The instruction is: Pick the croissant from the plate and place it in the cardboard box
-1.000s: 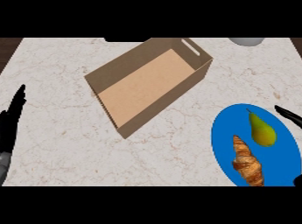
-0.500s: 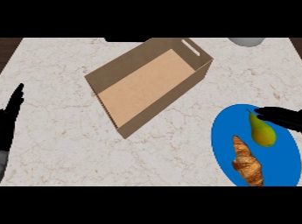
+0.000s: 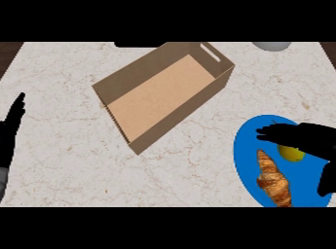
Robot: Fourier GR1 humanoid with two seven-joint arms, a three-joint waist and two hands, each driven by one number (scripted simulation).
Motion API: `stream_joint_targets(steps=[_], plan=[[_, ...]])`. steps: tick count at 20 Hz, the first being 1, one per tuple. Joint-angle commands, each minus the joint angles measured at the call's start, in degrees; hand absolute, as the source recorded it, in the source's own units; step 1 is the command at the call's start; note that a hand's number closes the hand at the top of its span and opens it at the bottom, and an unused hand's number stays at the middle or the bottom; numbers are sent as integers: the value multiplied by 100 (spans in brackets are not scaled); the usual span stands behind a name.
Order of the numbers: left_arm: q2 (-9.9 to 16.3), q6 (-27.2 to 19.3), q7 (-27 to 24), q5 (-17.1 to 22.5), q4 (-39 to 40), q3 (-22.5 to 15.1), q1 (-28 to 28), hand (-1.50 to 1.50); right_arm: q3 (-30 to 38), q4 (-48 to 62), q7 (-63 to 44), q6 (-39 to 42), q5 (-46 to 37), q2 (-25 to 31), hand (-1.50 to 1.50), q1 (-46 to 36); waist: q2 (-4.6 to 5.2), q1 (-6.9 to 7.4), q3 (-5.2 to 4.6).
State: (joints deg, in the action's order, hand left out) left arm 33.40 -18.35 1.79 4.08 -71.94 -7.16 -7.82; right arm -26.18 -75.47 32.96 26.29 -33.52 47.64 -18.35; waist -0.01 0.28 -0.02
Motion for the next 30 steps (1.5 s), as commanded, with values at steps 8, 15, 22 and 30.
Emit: stream_joint_targets(steps=[8, 15, 22, 30], plan=[[-193, 456, -152, -433, 140, 535, 39, 0, 306, 193, -153, 375, -1098, -814, -150, -52, 3, -5, 2], [-596, 216, 188, -808, -471, 542, 337, 0, 561, -690, 155, 557, -1054, -790, -150, 739, -8, -41, 2], [-440, 740, -79, -628, -360, 998, 474, 0, 558, -1356, 98, 758, -1011, -851, -150, 1117, -10, -41, 0], [-540, 961, -153, -772, 21, 1216, 104, 0, 356, -1459, -538, 999, -1538, -950, -150, 983, 5, -36, 0]])
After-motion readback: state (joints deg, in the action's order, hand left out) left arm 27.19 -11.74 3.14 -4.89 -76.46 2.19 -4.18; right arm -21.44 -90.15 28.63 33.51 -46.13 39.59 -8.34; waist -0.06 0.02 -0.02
